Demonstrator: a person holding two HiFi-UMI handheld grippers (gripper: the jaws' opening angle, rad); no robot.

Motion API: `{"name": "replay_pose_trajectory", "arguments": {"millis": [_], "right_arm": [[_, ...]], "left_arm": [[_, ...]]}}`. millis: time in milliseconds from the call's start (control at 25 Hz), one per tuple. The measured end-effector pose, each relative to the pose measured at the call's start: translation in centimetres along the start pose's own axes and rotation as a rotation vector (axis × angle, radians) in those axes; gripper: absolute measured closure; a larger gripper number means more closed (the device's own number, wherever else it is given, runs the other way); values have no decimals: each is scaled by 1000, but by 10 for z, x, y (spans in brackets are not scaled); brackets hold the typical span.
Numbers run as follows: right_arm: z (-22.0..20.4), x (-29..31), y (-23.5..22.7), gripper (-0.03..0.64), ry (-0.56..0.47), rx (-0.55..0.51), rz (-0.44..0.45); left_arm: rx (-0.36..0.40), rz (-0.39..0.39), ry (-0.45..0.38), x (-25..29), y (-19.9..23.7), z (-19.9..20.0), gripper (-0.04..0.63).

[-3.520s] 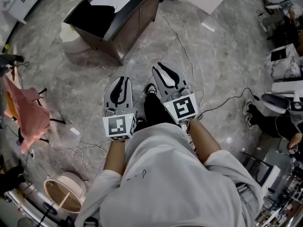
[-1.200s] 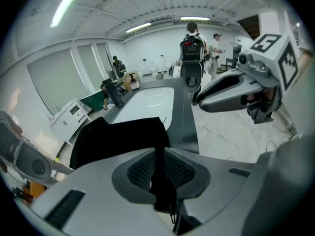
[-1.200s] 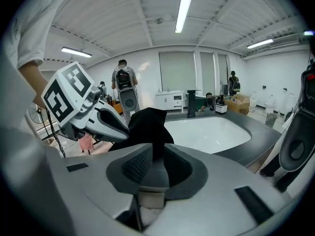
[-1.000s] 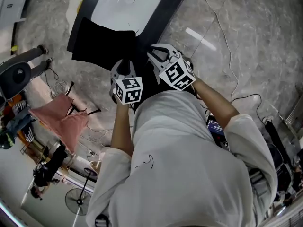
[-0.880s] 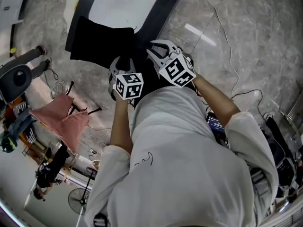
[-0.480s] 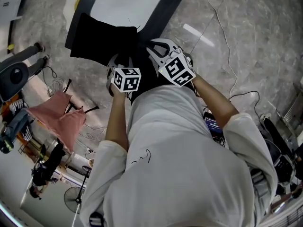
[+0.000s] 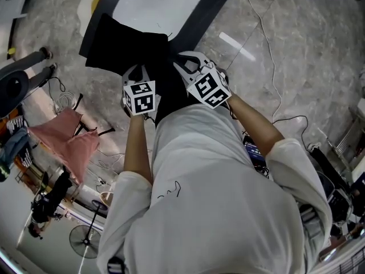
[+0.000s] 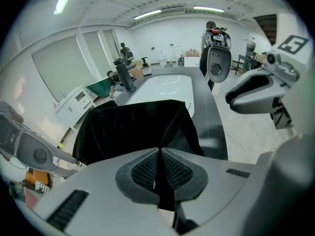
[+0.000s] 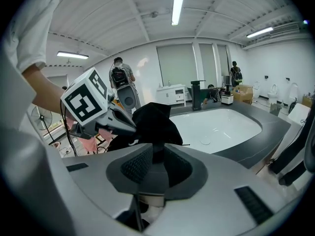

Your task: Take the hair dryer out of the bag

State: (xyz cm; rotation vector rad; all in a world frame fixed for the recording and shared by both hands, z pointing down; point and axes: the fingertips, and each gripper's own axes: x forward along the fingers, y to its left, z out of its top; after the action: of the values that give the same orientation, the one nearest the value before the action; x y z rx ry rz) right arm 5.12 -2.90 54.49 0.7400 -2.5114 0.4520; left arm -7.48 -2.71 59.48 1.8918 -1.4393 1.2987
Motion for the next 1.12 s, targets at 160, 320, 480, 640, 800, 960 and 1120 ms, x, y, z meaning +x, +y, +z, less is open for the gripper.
{"name": "replay_pose_trajectory", "arguments": {"millis": [160,320,480,640,800,960,1120], "right_arm": [[6,6,6,546,10,-5,28],[9,19,18,546,31,-21,60],[14,37,28,546,58,-14,78],[18,64,42,546,84,6,103],[17,90,60,541,139,60,124],[14,116,71,528,180,77,128],[8,141,74,508,219,99,101]], "left_arm": [[-60,35,-32,-8,24,8,566],[-100,51,-51,-9,43,11,566],[-108,31,-59,-12,57,7,566],[-131,-9,-85,-17,74,8,566],[-146,-62,-111,-23,82,3,566],[-137,-120,-135,-26,80,0,566],[-132,-161,-155,-26,79,-7,566]]}}
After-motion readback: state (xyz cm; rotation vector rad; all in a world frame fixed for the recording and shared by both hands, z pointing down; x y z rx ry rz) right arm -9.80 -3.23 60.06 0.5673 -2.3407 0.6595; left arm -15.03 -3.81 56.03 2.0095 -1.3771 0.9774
